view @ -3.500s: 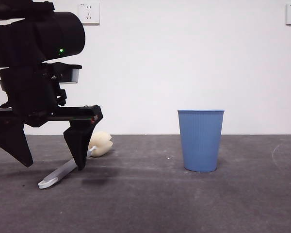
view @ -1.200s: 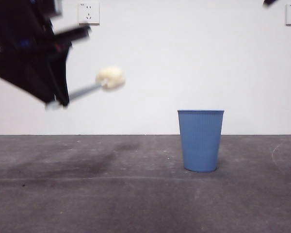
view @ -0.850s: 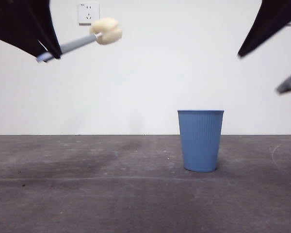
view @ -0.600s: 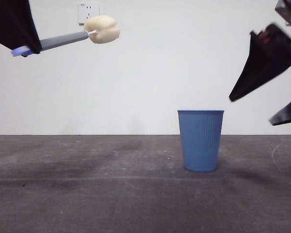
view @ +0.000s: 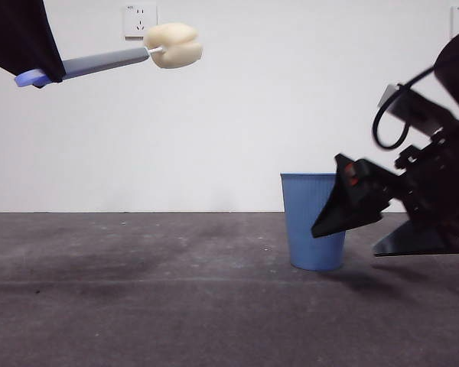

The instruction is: Pick up the cup brush,pick up the cup,insert the brush into the cup,clean the cup,put the cup brush back,put the cup back to the fixed position on the table

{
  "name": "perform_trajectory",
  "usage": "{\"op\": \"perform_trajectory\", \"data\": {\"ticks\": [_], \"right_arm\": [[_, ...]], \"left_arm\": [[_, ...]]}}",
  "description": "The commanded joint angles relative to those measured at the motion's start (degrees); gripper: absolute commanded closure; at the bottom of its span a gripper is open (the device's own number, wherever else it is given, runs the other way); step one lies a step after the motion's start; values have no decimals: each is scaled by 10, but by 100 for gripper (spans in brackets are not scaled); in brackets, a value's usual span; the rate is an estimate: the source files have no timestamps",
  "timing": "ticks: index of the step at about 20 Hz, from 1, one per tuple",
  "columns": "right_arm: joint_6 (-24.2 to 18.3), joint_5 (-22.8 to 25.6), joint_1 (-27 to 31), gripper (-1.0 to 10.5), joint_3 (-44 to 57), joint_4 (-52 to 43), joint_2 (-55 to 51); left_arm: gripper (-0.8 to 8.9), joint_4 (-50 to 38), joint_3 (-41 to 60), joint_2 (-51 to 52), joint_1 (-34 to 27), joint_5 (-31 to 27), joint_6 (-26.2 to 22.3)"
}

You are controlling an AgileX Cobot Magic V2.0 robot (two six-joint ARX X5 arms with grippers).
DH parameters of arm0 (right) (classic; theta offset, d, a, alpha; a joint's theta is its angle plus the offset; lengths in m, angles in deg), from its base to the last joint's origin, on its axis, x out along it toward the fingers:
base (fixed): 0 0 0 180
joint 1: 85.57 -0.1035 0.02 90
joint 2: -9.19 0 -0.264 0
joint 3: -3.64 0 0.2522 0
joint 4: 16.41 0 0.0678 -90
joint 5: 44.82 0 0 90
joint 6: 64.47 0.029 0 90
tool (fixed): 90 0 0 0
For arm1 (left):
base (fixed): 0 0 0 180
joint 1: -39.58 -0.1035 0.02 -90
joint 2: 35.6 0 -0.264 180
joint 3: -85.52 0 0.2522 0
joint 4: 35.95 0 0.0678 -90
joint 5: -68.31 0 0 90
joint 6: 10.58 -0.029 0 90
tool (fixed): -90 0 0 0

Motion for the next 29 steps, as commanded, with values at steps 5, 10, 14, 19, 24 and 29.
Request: {"op": "perform_trajectory", "data": {"ticks": [5,10,14,19,24,29], "right_arm": [[-17,26,-12,351,5,-155,94],[-17,26,-12,352,4,-257,158],[-19,26,-12,353,-6,-282,171],[-19,25,-16,447,-26,-285,171],[-18,25,-19,833,-26,-280,171],[-14,23,-21,958,-26,-258,170]], "left_arm": [[822,-1,6,1,2,-2,-7],[822,-1,6,1,2,-2,-7],[822,-2,6,1,2,-2,-7],[822,-3,6,1,2,-2,-7],[822,-3,6,1,2,-2,-7],[822,8,6,1,2,-3,-19]]}}
